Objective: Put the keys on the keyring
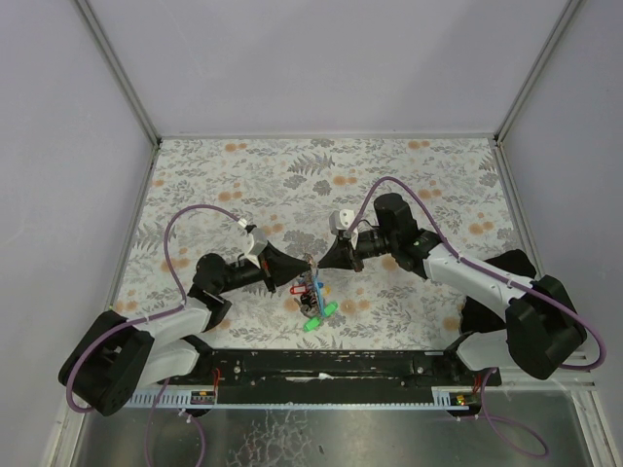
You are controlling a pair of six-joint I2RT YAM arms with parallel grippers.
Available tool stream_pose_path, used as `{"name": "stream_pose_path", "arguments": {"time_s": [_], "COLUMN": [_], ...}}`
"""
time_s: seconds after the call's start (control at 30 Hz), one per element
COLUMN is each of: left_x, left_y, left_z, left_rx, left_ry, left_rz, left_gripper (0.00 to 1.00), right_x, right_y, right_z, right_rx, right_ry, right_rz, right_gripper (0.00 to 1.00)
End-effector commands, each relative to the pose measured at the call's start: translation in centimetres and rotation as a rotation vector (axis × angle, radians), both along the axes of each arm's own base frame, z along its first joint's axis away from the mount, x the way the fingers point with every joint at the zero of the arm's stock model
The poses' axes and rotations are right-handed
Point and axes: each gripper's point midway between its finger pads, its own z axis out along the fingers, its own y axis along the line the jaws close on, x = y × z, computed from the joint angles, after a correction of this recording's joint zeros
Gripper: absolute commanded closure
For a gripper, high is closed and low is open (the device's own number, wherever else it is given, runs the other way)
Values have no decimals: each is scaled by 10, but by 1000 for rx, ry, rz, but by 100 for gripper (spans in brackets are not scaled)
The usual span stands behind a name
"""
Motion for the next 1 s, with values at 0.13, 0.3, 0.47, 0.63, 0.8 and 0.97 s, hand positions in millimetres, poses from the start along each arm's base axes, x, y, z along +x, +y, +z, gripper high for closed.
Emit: {"name": "stream_pose_path", "arguments": {"time_s": [0.13, 0.3, 0.47, 0.63, 0.8, 0.97], "left_x": [0, 1, 0, -1, -3, -6], "left_y": [-4, -4, -3, -2, -1, -2], "left_z": [35, 35, 36, 36, 38, 39], "left_rx": [-70, -71, -73, -64, -69, -76], "left_ry": [-115, -113, -124, -137, -143, -142], "left_rz": [-19, -18, -18, -10, -12, -27], "left_gripper": [100, 100, 100, 100, 100, 100], "right_x": [-6, -8, -7, -9, -10, -10], "right_y": [6, 6, 4, -1, -4, -2], "right_z": [28, 28, 24, 19, 21, 26], "right_rx": [70, 72, 54, 21, 20, 41], "right_ry": [-61, -59, -58, -63, -73, -78], "right_rz": [45, 53, 45, 33, 33, 36], "right_gripper": [100, 100, 100, 100, 100, 100]}}
